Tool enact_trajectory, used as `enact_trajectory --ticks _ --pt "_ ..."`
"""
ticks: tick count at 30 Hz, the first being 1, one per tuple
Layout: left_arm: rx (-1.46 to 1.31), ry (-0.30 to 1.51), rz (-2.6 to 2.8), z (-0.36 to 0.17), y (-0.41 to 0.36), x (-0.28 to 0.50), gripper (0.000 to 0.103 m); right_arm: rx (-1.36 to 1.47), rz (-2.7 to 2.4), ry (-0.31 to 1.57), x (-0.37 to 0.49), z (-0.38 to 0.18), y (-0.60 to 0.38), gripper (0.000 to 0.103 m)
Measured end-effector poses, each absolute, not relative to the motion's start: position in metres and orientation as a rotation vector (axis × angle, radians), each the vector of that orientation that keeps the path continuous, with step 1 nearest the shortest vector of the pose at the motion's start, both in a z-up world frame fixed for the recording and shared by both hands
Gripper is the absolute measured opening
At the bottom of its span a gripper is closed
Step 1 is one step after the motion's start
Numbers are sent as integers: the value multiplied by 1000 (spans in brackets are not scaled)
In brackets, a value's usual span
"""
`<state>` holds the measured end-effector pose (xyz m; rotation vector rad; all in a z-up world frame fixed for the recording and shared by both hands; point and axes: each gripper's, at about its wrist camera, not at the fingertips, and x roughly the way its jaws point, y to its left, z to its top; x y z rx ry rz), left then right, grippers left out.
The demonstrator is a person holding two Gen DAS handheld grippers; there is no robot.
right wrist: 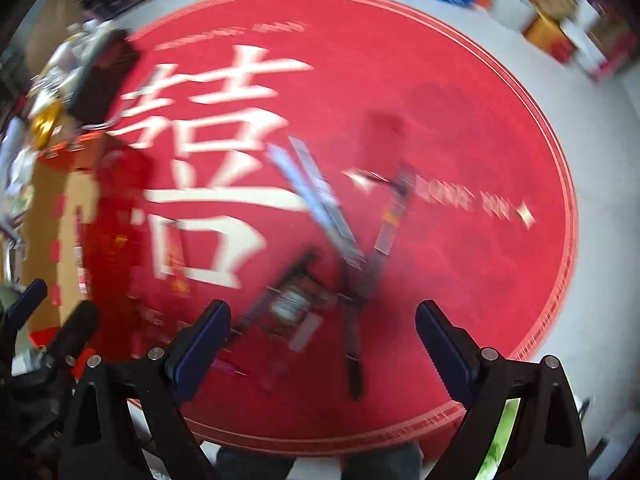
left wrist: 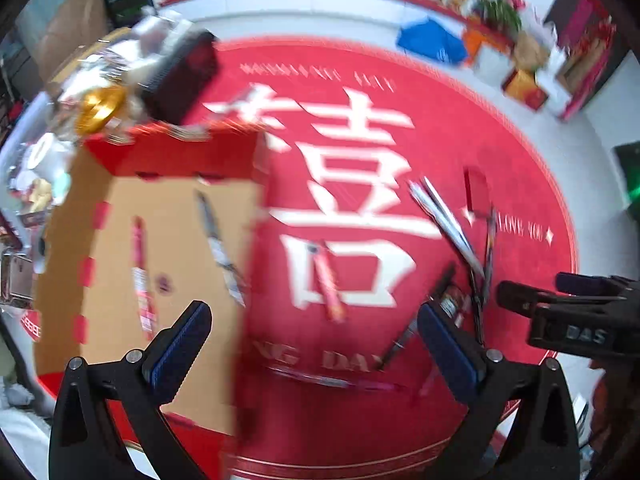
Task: Organize rigid objects
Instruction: 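Move left tool to the red lighter while right tool approaches the clear gel pen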
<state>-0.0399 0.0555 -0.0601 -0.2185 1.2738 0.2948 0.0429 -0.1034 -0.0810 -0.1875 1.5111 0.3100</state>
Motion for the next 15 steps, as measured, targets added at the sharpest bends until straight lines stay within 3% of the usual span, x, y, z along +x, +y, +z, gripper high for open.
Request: enact_trajectory --ticks 7,15 --pt "-219 1368 397 -119 35 -6 103 -115 284 1529 51 -97 -144 94" --pt "-212 1379 506 -145 43 6 103 10 194 1517 82 -125 -166 94"
